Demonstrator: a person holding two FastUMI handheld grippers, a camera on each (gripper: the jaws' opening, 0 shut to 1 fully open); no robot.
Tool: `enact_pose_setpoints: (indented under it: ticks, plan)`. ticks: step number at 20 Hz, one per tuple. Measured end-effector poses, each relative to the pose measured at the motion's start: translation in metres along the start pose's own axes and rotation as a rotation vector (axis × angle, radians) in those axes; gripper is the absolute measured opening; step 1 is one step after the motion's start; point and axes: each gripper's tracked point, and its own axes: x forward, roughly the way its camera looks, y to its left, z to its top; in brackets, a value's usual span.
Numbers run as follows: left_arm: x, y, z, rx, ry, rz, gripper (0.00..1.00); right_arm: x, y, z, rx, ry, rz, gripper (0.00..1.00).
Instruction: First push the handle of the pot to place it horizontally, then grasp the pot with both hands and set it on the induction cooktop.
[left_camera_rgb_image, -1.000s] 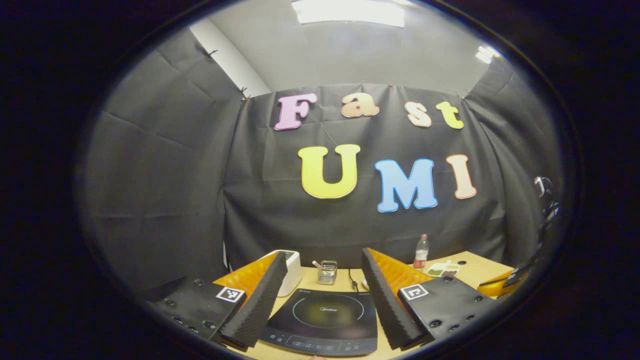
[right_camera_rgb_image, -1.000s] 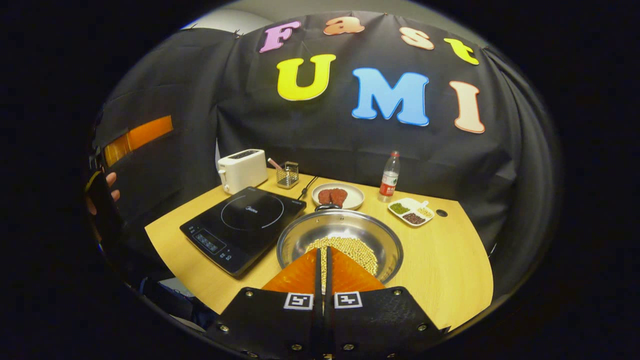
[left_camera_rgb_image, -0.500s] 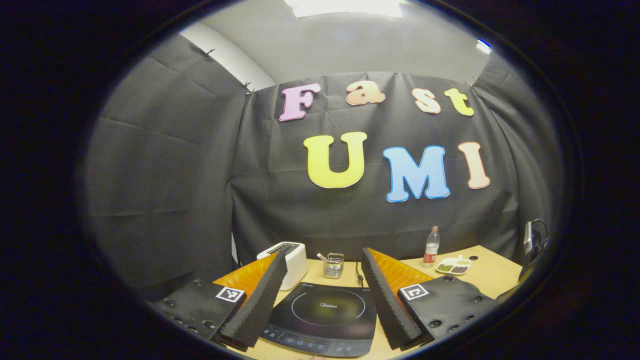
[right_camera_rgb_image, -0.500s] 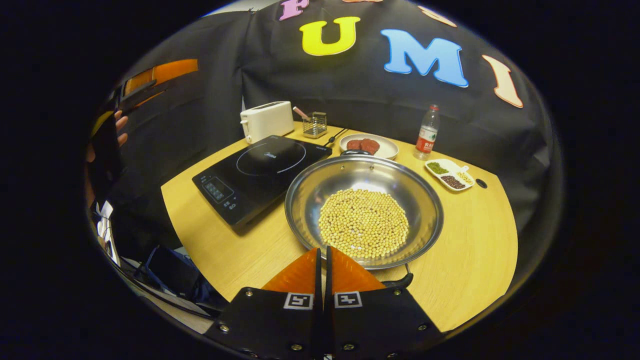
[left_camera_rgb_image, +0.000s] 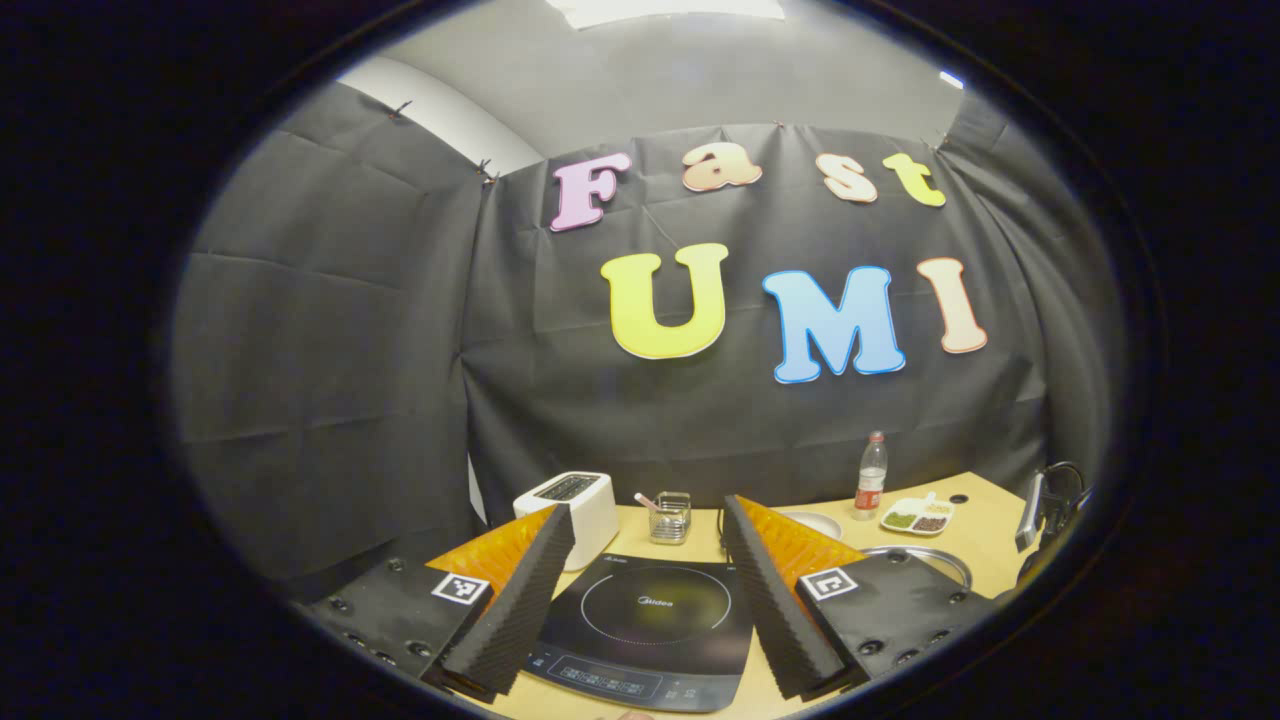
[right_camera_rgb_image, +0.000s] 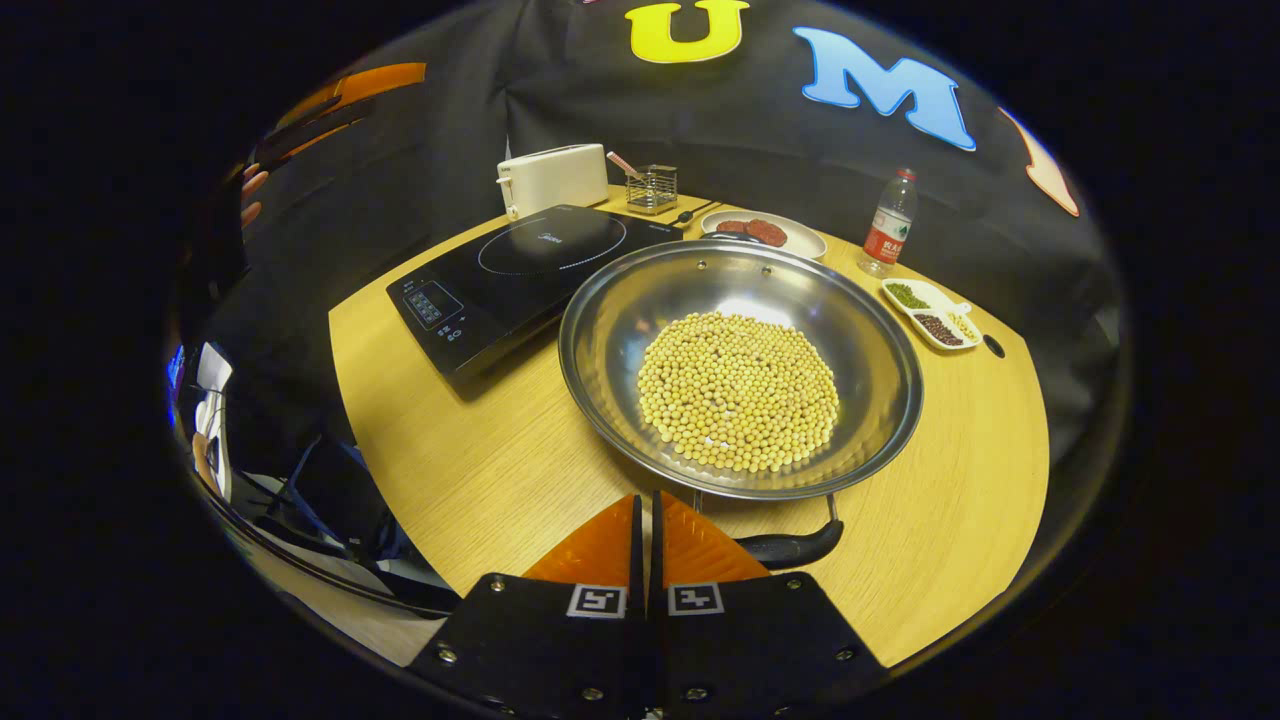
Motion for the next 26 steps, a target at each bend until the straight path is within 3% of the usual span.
enact_pose_setpoints:
  ticks: [6,17,20,26]
  plan:
    - [0.005,-0.02,0.006,0.0,-0.008,-0.007,0.94,0.0,-0.03,-0.008,-0.014,0.024,-0.05,0.01]
    - [0.012,-0.059,0.0,0.006,0.007,-0.018,1.0,-0.004,-0.096,-0.006,0.071,0.015,-0.132,0.01]
    - [0.015,-0.067,-0.001,0.01,0.01,-0.011,0.94,-0.003,-0.114,-0.002,0.09,0.005,-0.151,0.01]
    - [0.018,-0.086,-0.008,0.032,0.027,-0.004,0.94,-0.001,-0.148,0.001,0.114,-0.003,-0.176,0.01]
